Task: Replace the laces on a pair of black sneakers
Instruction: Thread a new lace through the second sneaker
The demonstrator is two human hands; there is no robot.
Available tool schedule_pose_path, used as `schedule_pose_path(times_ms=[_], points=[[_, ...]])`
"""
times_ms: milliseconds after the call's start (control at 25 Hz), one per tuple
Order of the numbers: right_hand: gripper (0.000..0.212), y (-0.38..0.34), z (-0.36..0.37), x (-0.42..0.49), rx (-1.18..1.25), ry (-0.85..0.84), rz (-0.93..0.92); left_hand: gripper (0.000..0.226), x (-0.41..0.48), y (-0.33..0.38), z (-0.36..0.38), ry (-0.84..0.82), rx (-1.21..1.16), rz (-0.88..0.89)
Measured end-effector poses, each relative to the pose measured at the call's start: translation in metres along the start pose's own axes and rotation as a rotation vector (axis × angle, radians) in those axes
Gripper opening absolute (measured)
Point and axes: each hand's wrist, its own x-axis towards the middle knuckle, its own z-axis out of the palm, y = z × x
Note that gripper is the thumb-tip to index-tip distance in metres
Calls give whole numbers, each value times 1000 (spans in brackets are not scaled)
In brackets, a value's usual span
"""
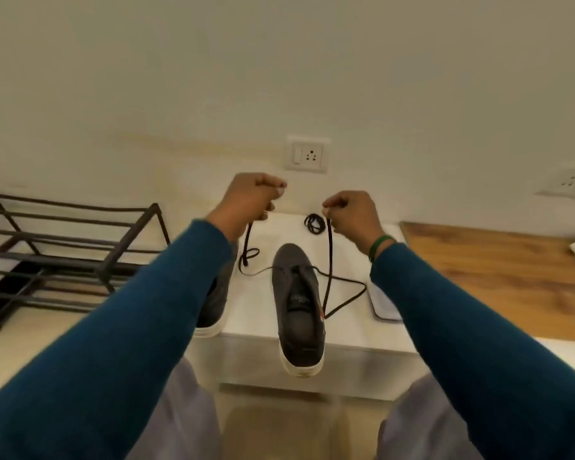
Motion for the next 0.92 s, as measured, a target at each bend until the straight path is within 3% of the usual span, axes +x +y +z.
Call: schedule_pose_path(times_ms=[120,200,280,360,440,560,680,760,920], points=[[11,54,28,-17,-25,-48,137,12,-15,-77,20,-75,-34,-206],[8,75,36,-22,-109,-140,193,14,-20,-108,25,-83,11,-254],[34,87,38,-30,-309,-248,164,16,-20,-121,31,-112,88,-226],[49,86,39,-41,-303,-206,117,17,-17,-119,38,-132,191,-120],[41,77,40,-53,-195,-256,73,18,-14,-114,45,-147,306,-26],[26,68,45,-66,-309,-527,34,19,-12,-113,50,-158,336,-6],[13,69,53,-72,-334,-446,-15,18,-11,-111,54,-183,364,-15],[17,74,59,-73,-245,-372,36,18,-11,-111,58,-182,411,9],[24,80,53,-68,172,-268,368,23,-14,-107,62,-235,436,71]])
